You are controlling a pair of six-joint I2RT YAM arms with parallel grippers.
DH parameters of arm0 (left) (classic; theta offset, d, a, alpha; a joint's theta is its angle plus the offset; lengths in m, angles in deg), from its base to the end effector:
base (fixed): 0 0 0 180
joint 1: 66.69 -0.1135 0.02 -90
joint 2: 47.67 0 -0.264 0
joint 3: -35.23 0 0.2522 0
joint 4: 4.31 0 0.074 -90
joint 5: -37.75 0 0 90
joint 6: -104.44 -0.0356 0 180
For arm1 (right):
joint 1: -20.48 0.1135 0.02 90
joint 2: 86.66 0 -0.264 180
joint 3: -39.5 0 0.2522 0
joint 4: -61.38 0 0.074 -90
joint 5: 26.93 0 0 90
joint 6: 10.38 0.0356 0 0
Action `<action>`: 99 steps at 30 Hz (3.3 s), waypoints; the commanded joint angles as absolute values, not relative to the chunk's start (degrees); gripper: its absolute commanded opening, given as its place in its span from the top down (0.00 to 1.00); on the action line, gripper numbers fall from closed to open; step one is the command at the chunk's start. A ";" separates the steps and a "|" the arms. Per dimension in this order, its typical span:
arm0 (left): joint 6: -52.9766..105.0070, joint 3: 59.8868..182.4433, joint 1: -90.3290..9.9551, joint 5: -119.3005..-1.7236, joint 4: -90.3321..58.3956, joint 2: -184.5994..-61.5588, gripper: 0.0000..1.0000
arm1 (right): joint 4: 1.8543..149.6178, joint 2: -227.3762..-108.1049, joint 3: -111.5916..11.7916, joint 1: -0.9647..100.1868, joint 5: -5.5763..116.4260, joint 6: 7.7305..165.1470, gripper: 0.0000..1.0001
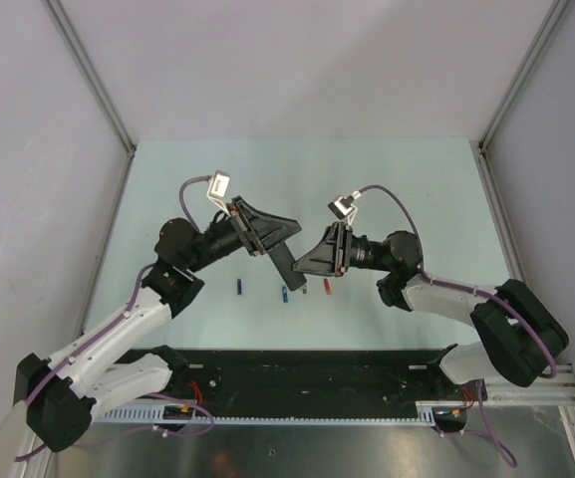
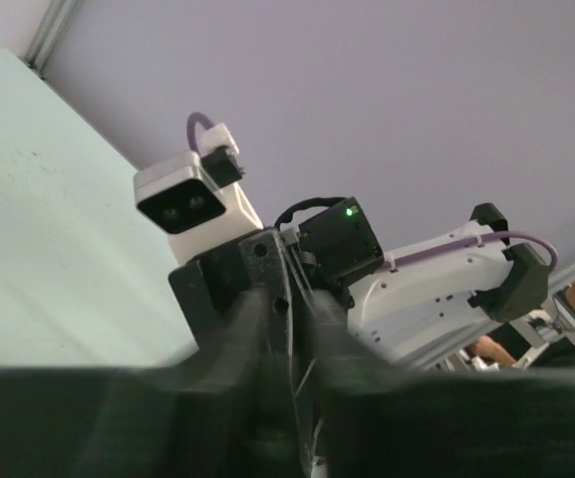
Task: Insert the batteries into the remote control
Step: Adjust the remote control.
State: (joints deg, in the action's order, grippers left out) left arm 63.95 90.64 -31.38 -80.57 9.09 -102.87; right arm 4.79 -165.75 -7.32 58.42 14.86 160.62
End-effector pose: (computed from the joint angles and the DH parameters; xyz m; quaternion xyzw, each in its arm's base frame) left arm 0.1730 -0.1432 0.3560 0.1167 0.6187 -0.6256 0.4606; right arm 0.1985 0.1884 0.2783 -0.1375 0.5864 0.7731 0.1988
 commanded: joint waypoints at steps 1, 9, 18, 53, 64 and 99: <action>64.88 90.22 -30.91 -82.31 12.95 -102.95 1.00 | -11.78 -168.04 -7.40 58.80 12.71 166.72 0.76; 64.62 88.81 -30.83 -82.84 13.04 -102.96 1.00 | -8.72 -164.98 -7.40 58.54 10.95 164.80 1.00; 65.15 88.02 -30.74 -82.04 13.04 -103.66 1.00 | 19.74 -156.36 -9.33 59.42 12.96 149.16 0.84; 67.43 84.68 -31.97 -82.66 13.04 -104.19 0.15 | 53.60 -150.65 -17.33 63.64 20.52 129.02 1.00; 69.10 80.64 -31.97 -82.57 14.27 -101.11 0.34 | 55.81 -149.15 -17.24 62.94 24.04 128.23 1.00; 81.58 80.54 -32.15 -78.00 23.32 -114.73 1.00 | 38.49 -161.54 -14.43 53.18 16.31 147.13 0.77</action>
